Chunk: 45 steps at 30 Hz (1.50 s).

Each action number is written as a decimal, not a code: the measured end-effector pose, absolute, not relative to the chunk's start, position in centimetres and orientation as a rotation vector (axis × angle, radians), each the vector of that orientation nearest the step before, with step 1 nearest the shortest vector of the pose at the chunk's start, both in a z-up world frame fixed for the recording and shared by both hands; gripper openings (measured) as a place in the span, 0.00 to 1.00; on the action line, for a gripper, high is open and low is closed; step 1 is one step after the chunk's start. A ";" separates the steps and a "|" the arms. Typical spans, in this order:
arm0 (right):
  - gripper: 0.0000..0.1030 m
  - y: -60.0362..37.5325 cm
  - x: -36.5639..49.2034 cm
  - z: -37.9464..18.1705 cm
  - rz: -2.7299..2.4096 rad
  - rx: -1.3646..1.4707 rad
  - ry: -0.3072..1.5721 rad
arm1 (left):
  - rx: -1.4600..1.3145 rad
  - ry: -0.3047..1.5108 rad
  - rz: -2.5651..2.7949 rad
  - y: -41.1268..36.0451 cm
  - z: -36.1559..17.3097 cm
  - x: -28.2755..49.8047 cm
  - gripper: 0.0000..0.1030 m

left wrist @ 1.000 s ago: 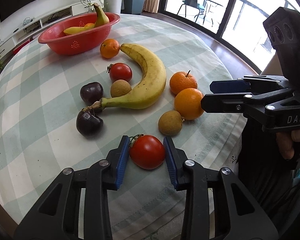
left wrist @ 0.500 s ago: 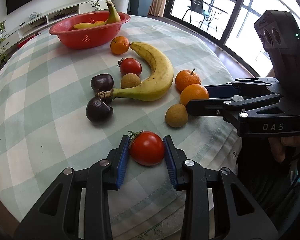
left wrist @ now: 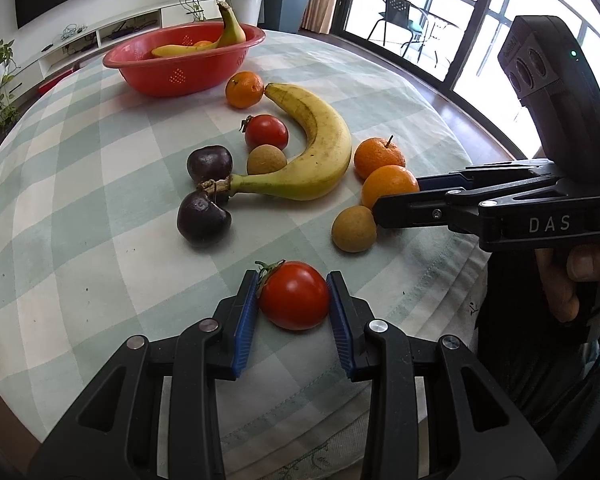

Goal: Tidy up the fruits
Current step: 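Close the right gripper on a large orange while the left gripper holds the tomato, then carry the tomato and orange over the red bowl with both grippers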

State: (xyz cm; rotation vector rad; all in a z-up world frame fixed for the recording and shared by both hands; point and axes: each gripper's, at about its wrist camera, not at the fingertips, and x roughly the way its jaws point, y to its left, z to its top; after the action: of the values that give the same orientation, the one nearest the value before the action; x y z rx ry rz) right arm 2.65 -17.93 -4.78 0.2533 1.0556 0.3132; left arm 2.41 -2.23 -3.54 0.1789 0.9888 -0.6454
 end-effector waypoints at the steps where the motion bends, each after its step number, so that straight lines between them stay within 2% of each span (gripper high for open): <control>1: 0.44 -17.9 2.7 -4.8 0.317 0.258 1.055 | 0.177 0.989 -0.645 -2.2 -3.5 2.4 0.31; 2: 0.40 -18.0 2.8 -4.8 0.325 0.271 1.056 | 0.174 0.991 -0.645 -2.2 -3.5 2.4 0.31; 26: 0.40 -18.8 2.0 -3.6 0.358 0.332 1.026 | 0.090 0.982 -0.638 -0.7 -2.5 2.4 0.30; 36: 0.40 -19.5 2.4 -1.5 0.368 0.332 0.980 | 0.048 0.932 -0.629 0.7 0.2 3.2 0.30; 45: 0.40 -21.1 4.9 1.5 0.352 0.317 0.903 | 0.069 0.867 -0.595 1.7 3.7 6.9 0.30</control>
State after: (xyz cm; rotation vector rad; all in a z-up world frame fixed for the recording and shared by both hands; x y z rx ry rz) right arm 4.92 -21.08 1.54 0.3166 0.9032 0.3525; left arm 6.92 1.70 3.72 0.0686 0.8669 -0.5951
